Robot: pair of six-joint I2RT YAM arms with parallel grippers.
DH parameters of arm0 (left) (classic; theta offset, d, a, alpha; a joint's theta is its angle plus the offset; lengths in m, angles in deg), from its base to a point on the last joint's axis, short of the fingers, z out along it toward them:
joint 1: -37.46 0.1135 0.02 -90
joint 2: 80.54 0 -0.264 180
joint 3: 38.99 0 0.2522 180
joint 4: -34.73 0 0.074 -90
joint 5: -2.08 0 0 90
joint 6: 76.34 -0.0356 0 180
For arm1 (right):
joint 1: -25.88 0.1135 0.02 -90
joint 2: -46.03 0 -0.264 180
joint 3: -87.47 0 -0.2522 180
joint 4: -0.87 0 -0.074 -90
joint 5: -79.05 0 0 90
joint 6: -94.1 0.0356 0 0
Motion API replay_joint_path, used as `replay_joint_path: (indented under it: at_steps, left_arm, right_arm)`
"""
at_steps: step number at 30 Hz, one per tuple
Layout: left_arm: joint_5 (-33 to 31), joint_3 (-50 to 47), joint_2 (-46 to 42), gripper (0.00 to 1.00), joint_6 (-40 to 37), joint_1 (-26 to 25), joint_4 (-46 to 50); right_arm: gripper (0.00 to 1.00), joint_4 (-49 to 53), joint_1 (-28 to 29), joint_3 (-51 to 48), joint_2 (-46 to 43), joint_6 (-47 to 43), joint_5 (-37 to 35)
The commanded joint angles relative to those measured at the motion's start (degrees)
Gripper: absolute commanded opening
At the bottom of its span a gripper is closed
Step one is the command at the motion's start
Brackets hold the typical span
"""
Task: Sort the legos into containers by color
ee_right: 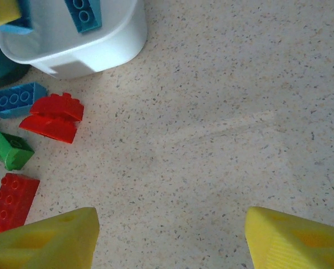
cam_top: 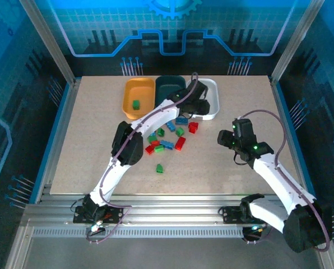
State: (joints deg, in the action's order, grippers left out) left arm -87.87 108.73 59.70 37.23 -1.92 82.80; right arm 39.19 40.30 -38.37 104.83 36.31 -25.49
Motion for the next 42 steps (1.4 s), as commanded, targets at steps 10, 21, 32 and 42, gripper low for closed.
replay_joint_path:
  at_steps: [10,21,32,42]
  left_arm:
    - [2.5,10.8,8.5,0.32,1.2,3.2,-6.4]
    - [0.0,-2.0,-5.7,0.99,0.1,4.2,-7.7]
    - [-14.6,-60.5,-43.9,0.99,13.3,5.4,-14.3]
    - [-5.7,-78.7,-53.5,0.82,15.8,3.1,-12.1]
  right_arm:
    - [0.71,0.0,-2.1,-0.7,-0.5,0.5,1.4]
    - [0.71,0.5,-2.3,-1.4,-4.4,-0.9,0.2]
    - [0.70,-3.8,3.6,1.5,2.9,-3.4,5.4]
    - [0.69,-4.5,12.1,13.6,17.3,-9.0,-8.6]
